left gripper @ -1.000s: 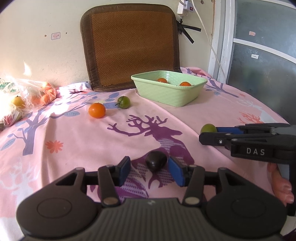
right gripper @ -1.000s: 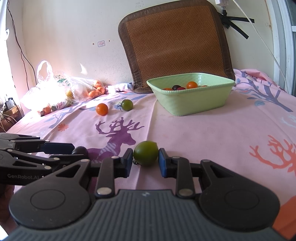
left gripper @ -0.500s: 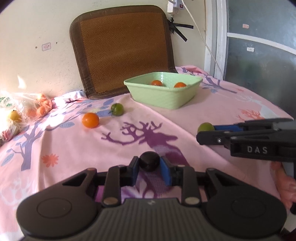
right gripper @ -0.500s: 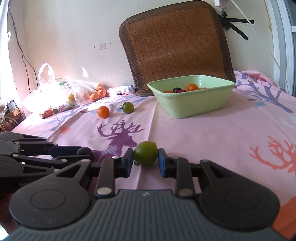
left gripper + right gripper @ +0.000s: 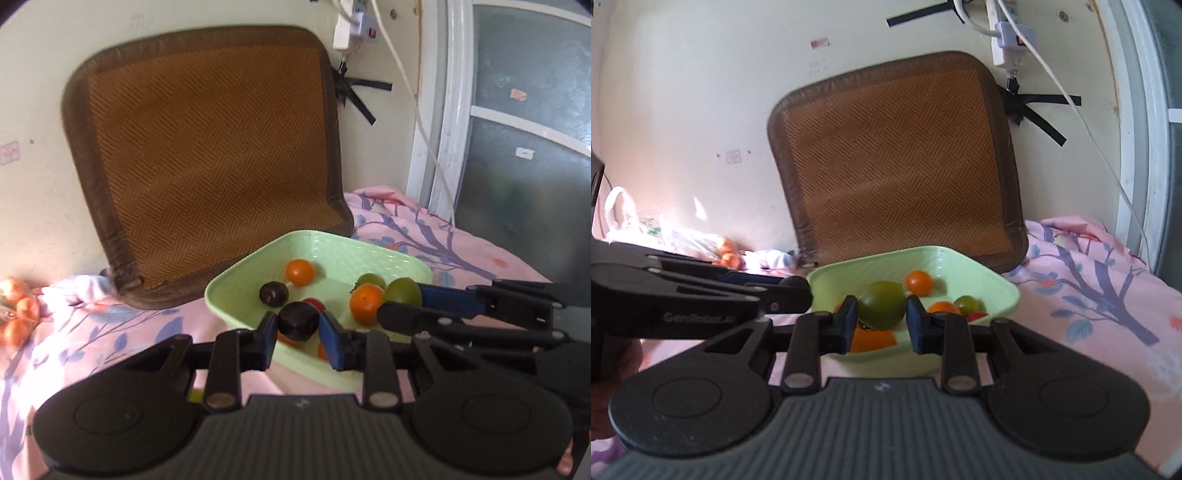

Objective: Organize fruits
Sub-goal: 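Carry both tomatoes over the basket and open both grippers, then grasp an orange cherry tomato with the left gripper while the right grasps a green tomato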

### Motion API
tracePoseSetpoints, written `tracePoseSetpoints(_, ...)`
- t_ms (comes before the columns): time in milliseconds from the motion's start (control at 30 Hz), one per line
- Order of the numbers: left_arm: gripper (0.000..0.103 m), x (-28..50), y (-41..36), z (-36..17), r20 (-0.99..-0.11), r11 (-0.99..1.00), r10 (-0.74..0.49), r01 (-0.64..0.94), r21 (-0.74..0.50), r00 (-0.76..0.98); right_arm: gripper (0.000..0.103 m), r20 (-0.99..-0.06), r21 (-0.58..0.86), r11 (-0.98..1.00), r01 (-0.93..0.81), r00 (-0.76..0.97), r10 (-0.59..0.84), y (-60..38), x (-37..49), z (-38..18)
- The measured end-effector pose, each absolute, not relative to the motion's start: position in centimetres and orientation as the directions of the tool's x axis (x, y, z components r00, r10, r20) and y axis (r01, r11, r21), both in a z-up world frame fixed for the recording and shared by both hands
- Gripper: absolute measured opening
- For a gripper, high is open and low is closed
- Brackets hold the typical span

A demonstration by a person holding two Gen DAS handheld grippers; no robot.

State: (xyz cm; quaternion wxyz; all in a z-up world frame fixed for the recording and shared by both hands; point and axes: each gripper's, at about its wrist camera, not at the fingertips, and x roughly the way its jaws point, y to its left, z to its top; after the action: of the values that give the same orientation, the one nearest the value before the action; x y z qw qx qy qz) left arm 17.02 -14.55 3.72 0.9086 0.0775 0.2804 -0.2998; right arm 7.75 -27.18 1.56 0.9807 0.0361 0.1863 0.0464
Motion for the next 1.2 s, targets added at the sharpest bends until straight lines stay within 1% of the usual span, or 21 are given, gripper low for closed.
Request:
tracePoseSetpoints(100,0.027,18.3,-15.6,2.7,-0.576,0.809,-0.490,0.587,-0.021,0.655,0.032,-0.386,0.083,0.994,-0.071,0.917,0.098,-27.8,9.3,0.9)
tracePoseSetpoints(200,0.031,18.9,-15.7,2.2,-0.581,0.806,-0.497,0.591,-0.034,0.644,0.033,-0.387,0.078,0.996,-0.051,0.919,0.077,-28.2,9.8,0.3)
tracePoseSetpoints(300,0.039,18.7,-14.8,2.8,-0.564,0.806,-0.509,0.590,-0.047,0.650,0.033,-0.388,0.093,0.995,-0.045,0.918,0.077,-28.5,9.8,0.1)
tracePoseSetpoints(433,0.039,18.2,-9.4,5.8,-0.488,0.847,-0.503,0.520,-0.114,0.713,0.033,-0.339,0.101,0.994,-0.035,0.938,0.067,-28.4,8.7,0.9)
tracePoseSetpoints(533,0.039,17.4,-4.1,7.1,-0.456,0.898,-0.429,0.422,-0.123,0.780,0.033,-0.285,0.135,0.989,-0.067,0.953,0.104,-28.2,7.4,2.1)
tracePoseSetpoints(600,0.039,16.7,-1.7,6.9,-0.461,0.922,-0.376,0.373,-0.102,0.804,0.033,-0.270,0.155,0.981,-0.120,0.950,0.159,-27.4,6.7,2.8)
tracePoseSetpoints(667,0.044,16.2,-0.4,5.8,-0.491,0.933,-0.343,0.351,-0.079,0.801,0.033,-0.284,0.172,0.967,-0.185,0.931,0.229,-26.2,6.6,3.0)
tracePoseSetpoints(700,0.049,16.0,-0.2,5.1,-0.511,0.933,-0.339,0.353,-0.075,0.790,0.033,-0.303,0.177,0.959,-0.220,0.915,0.266,-25.3,6.7,3.0)
tracePoseSetpoints(767,0.050,15.8,-0.2,3.4,-0.547,0.930,-0.336,0.364,-0.061,0.767,0.032,-0.359,0.183,0.942,-0.280,0.873,0.329,-23.2,7.5,2.6)
tracePoseSetpoints(800,0.051,15.7,-0.3,2.8,-0.559,0.926,-0.339,0.372,-0.058,0.757,0.032,-0.388,0.181,0.937,-0.299,0.854,0.347,-22.2,8.0,2.2)
tracePoseSetpoints(833,0.053,15.7,-0.5,1.9,-0.573,0.920,-0.349,0.387,-0.059,0.742,0.032,-0.421,0.168,0.936,-0.308,0.836,0.351,-21.1,8.7,1.8)
tracePoseSetpoints(900,0.057,16.1,-1.1,0.8,-0.595,0.912,-0.358,0.405,-0.058,0.720,0.033,-0.463,0.129,0.942,-0.309,0.822,0.333,-19.5,9.9,1.0)
tracePoseSetpoints(1000,0.057,16.7,-1.7,-0.6,-0.623,0.906,-0.355,0.420,-0.046,0.697,0.033,-0.516,0.098,0.948,-0.302,0.799,0.308,-17.9,11.7,-0.1)
tracePoseSetpoints(1100,0.044,17.2,-1.7,-1.5,-0.642,0.901,-0.363,0.431,-0.056,0.675,0.033,-0.532,0.068,0.949,-0.308,0.794,0.296,-17.0,12.8,-0.6)
tracePoseSetpoints(1200,0.036,17.3,-1.3,-1.6,-0.634,0.899,-0.380,0.431,-0.081,0.674,0.034,-0.540,0.070,0.951,-0.303,0.790,0.291,-16.8,13.7,-0.9)
